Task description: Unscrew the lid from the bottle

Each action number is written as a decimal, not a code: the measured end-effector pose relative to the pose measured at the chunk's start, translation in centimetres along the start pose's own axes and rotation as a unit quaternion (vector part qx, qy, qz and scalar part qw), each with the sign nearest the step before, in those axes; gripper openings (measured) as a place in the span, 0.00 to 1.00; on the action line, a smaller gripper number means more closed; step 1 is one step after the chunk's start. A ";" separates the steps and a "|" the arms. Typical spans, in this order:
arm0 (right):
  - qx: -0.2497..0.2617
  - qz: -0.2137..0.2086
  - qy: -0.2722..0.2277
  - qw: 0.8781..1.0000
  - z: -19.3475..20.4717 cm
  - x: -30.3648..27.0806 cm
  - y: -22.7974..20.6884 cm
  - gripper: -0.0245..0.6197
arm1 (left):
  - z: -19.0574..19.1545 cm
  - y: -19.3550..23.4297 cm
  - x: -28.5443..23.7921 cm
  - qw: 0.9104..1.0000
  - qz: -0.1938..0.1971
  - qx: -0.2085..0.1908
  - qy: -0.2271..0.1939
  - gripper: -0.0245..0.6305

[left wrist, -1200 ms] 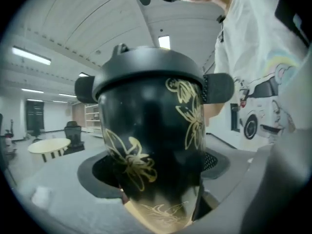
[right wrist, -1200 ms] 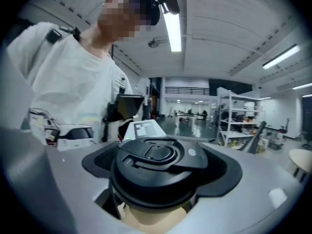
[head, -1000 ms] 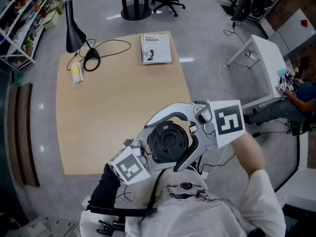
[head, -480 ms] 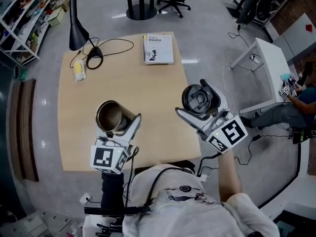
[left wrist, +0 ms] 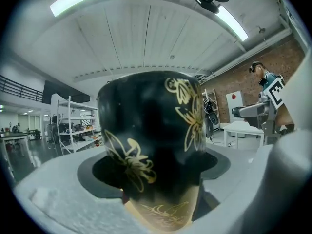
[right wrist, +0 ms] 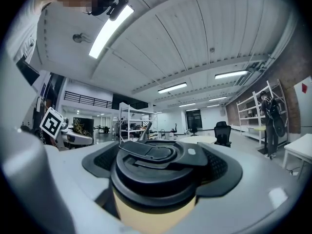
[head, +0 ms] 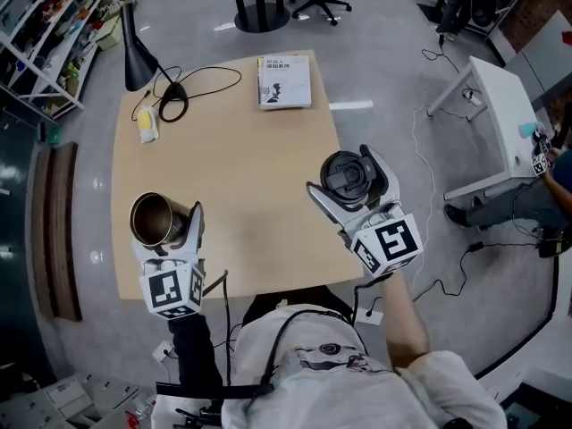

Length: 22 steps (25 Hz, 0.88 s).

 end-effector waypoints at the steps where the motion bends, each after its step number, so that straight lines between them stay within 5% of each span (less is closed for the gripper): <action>1: 0.000 0.003 -0.002 1.000 0.0 0.1 0.2 0.81 | 0.2 0.0 0.3 1.000 0.005 -0.003 0.001 0.70; 14: 0.022 0.095 0.017 0.995 -0.4 1.0 8.3 0.81 | 2.4 4.9 4.9 0.997 0.081 -0.003 -0.009 0.70; 22: 0.027 0.097 0.020 0.995 0.6 -0.7 13.2 0.81 | 3.7 8.6 7.2 0.996 0.089 -0.005 -0.006 0.70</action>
Point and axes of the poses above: the fingertips, and each gripper's own axes: x backward along the fingers, y to its left, z out of its underside, the point moved 9 cm from there along x, backward along the fingers, and after that the axes turned 11 degrees about -z, right-handed, at the moved point
